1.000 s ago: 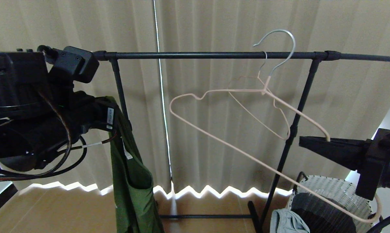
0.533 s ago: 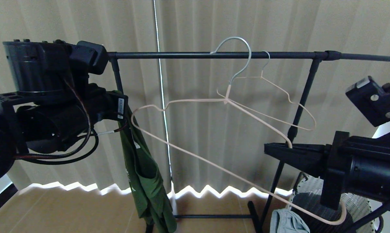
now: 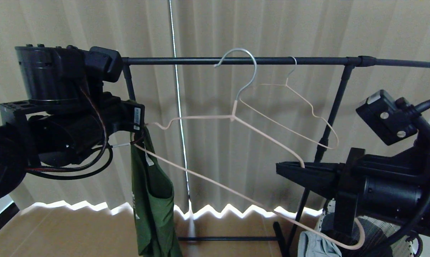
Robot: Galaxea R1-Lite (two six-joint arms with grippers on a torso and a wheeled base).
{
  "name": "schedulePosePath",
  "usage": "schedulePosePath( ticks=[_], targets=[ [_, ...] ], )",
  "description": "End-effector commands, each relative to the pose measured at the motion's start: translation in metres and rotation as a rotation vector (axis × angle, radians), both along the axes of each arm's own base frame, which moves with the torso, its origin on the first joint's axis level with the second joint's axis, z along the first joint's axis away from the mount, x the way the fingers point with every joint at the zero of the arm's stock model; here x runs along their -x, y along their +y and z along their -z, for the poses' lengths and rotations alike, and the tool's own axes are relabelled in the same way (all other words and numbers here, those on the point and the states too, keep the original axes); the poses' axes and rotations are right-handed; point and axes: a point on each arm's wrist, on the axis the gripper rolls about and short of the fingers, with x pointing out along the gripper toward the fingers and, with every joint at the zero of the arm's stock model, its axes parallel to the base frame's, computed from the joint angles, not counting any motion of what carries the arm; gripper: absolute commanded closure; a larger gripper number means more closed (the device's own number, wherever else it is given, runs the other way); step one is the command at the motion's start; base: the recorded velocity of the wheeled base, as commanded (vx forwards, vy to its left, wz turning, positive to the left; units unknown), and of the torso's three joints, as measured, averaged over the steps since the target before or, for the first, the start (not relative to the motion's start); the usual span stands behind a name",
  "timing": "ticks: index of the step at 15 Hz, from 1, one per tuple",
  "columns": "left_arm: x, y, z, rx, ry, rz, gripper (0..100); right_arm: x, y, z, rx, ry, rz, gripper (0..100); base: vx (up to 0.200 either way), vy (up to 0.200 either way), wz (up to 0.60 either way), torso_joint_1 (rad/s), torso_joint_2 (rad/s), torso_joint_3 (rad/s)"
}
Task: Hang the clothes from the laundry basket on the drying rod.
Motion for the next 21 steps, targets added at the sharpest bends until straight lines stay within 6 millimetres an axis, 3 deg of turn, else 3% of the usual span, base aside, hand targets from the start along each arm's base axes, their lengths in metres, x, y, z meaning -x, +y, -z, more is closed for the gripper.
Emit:
schedulePosePath(
  ticks=[1,17,21],
  targets=[
    [0.002,0.001,-0.001,-0.004,0.003,-0.011,100,-0.006,0.006,0.004,0.003,-0.001,0.004,100,0.0,0.0,0.0,0.0,0.0,0.0],
    [0.02,0.003,-0.009,-0.013,0.012,-0.002,100,-0.023,0.016,0.008,-0.038,-0.034,0.028,100,0.0,0.0,0.0,0.0,0.0,0.0],
    [0.032,0.008,-0.016,-0.021,0.028,-0.002,100,-0.034,0.028,0.016,-0.047,-0.027,0.031,100,0.0,0.0,0.0,0.0,0.0,0.0]
  ],
)
